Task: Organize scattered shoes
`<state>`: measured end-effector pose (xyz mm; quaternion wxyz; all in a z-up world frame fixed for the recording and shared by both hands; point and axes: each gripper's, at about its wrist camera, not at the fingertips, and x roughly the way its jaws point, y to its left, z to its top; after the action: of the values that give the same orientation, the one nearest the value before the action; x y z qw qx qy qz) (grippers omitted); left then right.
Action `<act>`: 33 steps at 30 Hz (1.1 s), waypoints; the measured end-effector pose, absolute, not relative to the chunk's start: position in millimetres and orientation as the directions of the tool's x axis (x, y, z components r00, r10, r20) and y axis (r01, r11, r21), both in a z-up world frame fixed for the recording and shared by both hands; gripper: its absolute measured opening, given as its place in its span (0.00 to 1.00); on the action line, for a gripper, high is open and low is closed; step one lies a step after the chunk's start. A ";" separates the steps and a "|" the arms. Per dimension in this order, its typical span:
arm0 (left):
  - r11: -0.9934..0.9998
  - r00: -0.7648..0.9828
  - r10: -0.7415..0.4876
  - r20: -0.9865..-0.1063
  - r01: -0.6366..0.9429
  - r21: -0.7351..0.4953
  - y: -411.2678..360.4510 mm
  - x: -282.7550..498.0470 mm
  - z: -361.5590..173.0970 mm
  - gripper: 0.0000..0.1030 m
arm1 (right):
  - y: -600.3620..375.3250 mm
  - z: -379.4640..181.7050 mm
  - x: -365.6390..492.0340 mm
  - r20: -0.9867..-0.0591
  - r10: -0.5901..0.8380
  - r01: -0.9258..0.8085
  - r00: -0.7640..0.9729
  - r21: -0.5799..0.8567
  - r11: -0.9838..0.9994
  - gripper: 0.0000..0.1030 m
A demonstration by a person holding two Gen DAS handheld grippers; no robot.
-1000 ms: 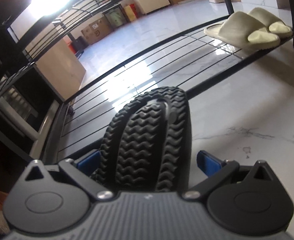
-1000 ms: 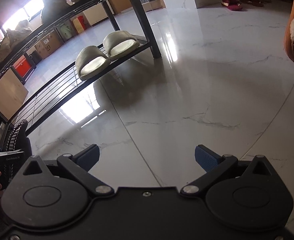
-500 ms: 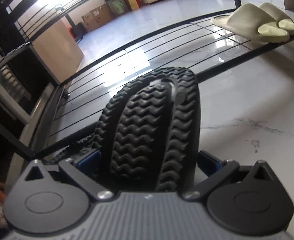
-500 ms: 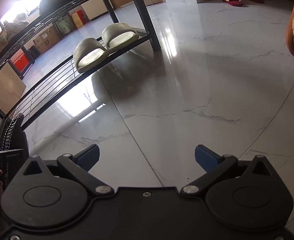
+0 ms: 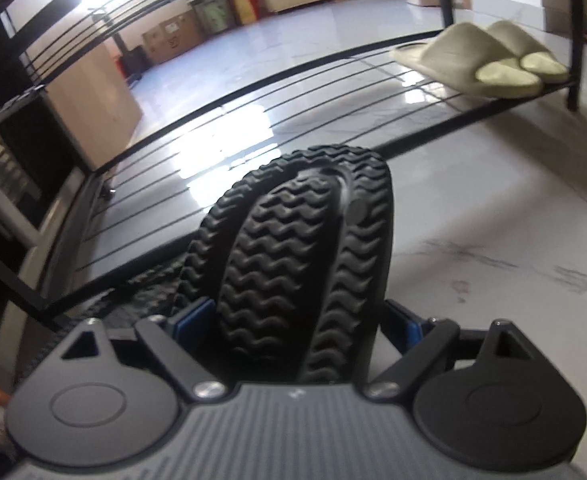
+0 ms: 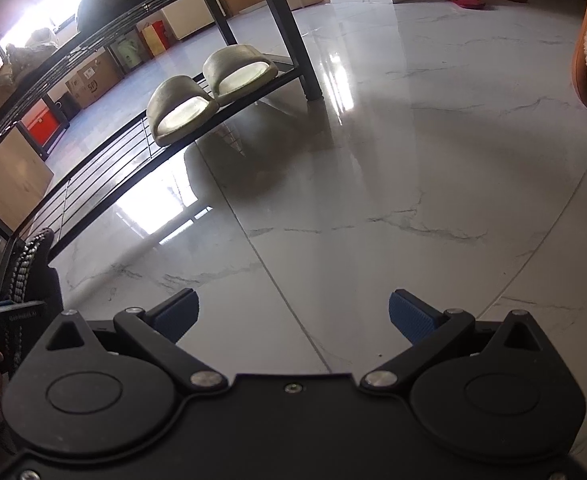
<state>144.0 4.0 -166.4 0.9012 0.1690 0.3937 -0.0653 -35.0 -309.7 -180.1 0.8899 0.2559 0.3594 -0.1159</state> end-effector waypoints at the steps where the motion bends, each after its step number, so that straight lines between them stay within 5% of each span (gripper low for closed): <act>1: 0.939 0.675 -0.007 -0.737 0.259 0.228 1.2 140.2 -165.1 0.86 | -310.3 -179.1 -35.3 -0.696 -0.020 0.389 0.718 0.377 0.841 1.00; 7: 0.958 0.664 -0.023 -0.747 0.228 0.174 -32.5 115.6 -164.3 0.87 | -319.7 -174.0 -35.7 -0.683 -0.029 0.411 0.730 0.405 0.816 1.00; 14: 0.998 0.626 0.033 -0.779 0.014 0.053 -75.2 78.8 -159.4 0.87 | -340.5 -169.2 -38.6 -0.671 -0.062 0.465 0.738 0.440 0.768 1.00; 33: 0.988 0.641 0.123 -0.758 -0.153 0.032 -135.7 24.1 -154.0 0.99 | -376.4 -171.6 -47.8 -0.673 -0.144 0.567 0.725 0.465 0.680 1.00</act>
<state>24.1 -135.7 -154.0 0.9056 -0.0177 0.4168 0.0763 -47.8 -376.4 -171.6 0.8632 0.3428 0.3083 -0.2059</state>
